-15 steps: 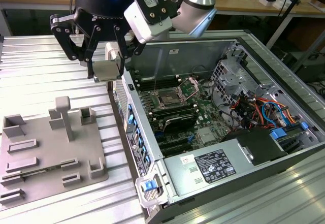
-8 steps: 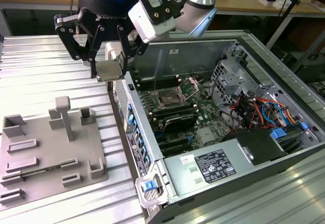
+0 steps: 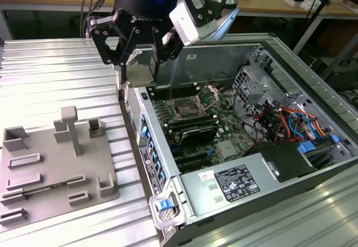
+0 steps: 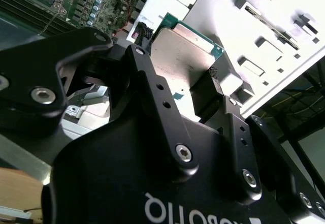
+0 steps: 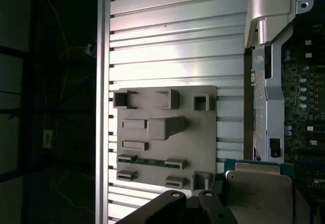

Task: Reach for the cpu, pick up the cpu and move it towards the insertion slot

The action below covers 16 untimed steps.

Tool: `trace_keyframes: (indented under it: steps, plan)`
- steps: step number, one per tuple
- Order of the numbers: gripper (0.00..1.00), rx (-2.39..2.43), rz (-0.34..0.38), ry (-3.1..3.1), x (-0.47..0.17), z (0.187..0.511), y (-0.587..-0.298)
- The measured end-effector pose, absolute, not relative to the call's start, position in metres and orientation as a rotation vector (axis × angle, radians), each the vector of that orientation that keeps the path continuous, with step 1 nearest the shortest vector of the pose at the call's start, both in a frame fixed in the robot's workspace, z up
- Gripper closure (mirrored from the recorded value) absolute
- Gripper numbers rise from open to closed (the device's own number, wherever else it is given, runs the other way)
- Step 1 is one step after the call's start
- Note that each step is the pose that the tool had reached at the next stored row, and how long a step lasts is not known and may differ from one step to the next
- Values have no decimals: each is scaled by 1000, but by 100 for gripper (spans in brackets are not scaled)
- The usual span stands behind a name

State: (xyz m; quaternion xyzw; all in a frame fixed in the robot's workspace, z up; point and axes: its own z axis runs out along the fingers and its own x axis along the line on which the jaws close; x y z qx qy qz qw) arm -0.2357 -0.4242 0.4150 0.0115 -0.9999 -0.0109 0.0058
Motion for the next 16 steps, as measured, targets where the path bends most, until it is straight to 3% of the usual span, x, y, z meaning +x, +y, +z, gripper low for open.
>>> trace_keyframes:
  steps: [16]
  plan:
    - [45,36,-34,-3130,-215,415,-424]
